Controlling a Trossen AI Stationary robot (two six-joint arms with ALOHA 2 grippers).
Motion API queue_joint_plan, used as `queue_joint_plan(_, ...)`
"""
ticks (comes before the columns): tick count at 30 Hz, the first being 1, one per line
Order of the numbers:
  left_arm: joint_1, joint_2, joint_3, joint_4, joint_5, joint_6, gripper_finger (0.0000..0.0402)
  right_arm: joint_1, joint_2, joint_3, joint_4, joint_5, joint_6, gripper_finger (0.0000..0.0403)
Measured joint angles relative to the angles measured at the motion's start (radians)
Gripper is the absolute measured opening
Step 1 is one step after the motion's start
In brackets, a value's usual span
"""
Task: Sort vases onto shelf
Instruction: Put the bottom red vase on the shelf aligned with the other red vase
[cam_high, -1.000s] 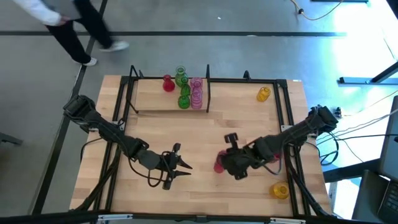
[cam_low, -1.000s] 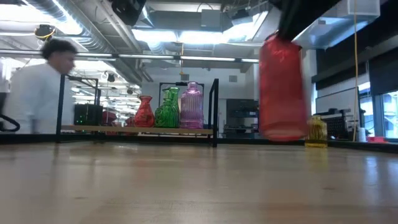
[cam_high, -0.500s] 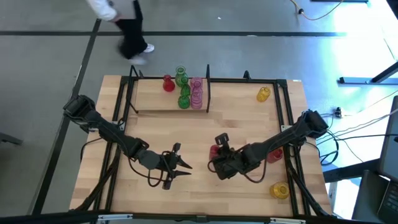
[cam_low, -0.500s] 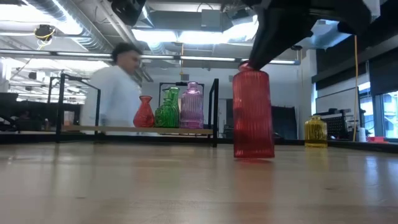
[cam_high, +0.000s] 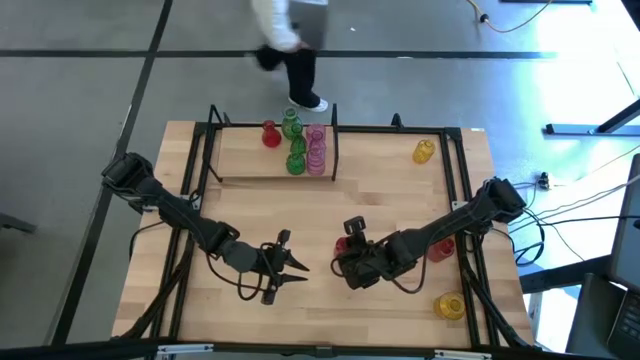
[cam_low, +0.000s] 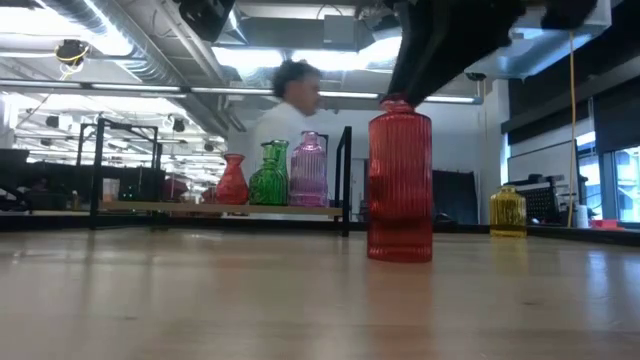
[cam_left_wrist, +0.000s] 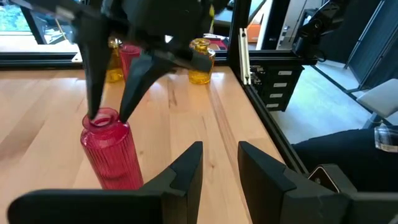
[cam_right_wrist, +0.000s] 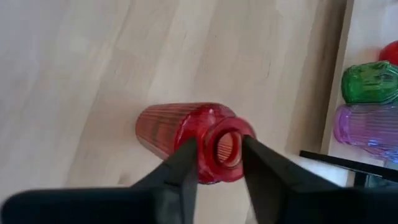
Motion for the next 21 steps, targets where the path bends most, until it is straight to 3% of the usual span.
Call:
queue_joint_plan(6, 0.001, 0.0, 0.0, 0.0, -0.003, 0.0, 0.0094, 0.01, -0.001, 0.127, -0.15, -0.087, 0.074, 0.0157)
queue_joint_plan(11, 0.001, 0.0, 0.0, 0.003, -0.037, 0.0, 0.0094, 0.077, -0.056, 0.133, -0.204, -0.064, 0.137, 0.0156)
queue_joint_plan(16, 0.02, 0.0, 0.0, 0.037, -0.072, 0.0, 0.0094, 0.179, -0.166, -0.01, -0.165, -0.011, 0.257, 0.0154)
queue_joint_plan(21, 0.048, 0.0, 0.0, 0.054, -0.209, -0.031, 0.0094, 0.275, -0.313, -0.277, 0.01, 0.07, 0.41, 0.0154)
